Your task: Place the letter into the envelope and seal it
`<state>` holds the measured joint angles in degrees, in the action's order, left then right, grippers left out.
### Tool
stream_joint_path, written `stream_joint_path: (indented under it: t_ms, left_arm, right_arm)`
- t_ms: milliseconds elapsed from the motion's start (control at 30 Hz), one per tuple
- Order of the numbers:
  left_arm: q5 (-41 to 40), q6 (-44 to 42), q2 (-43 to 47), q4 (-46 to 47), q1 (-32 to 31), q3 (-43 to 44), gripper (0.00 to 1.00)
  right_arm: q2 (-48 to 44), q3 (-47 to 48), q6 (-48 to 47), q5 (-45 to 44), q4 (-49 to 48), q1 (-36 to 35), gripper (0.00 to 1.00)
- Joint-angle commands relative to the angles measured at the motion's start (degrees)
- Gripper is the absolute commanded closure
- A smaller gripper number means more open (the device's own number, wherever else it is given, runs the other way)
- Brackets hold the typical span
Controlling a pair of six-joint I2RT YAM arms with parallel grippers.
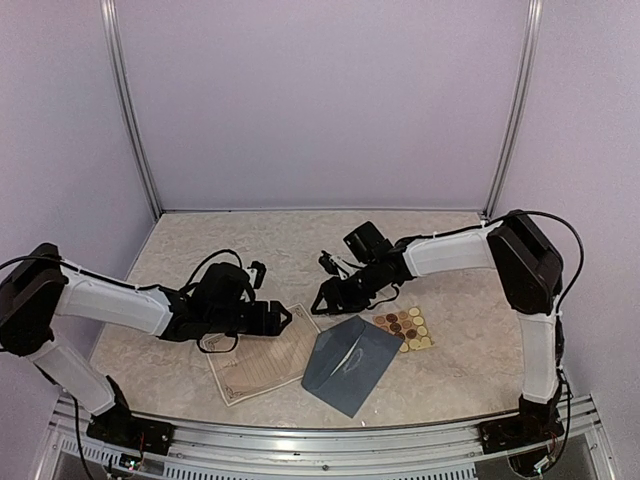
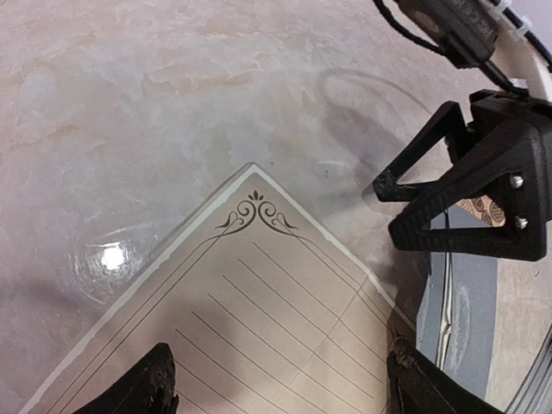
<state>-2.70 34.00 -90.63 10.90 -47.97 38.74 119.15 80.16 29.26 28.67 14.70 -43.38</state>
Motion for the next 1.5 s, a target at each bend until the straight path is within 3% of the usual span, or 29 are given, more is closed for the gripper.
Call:
stream_joint_path:
  t_ms: [0, 200, 367, 1133, 1267, 1467]
  left_arm:
    - [-2.3, 3.6, 5.5, -6.7, 0.5, -2.8, 0.21]
    - [1.2, 8.3, 9.9, -10.0, 0.6, -8.3, 0.24]
    - [4.3, 11.0, 12.6, -6.1, 0.0, -13.5, 0.29]
    - [3.6, 12.3, 10.6, -4.8, -0.3, -14.6, 0.33]
    - [3.5, 12.4, 10.2, -4.6, -0.6, -14.3, 0.33]
    - [2.9, 12.7, 10.3, -4.4, -0.9, -14.2, 0.33]
  right_arm:
    - [4.3, 4.0, -1.9, 3.8, 1.8, 0.3, 0.43]
    - [5.2, 4.0, -2.1, 5.5, 2.9, 0.3, 0.44]
    - [6.2, 3.4, -0.8, 7.5, 2.7, 0.2, 0.46]
    - [9.4, 1.6, 4.4, 14.2, -3.2, -1.7, 0.49]
    - [9.2, 0.9, 6.4, 14.9, -5.7, -1.7, 0.54]
    - [8.5, 0.6, 8.7, 15.2, -8.7, -1.8, 0.74]
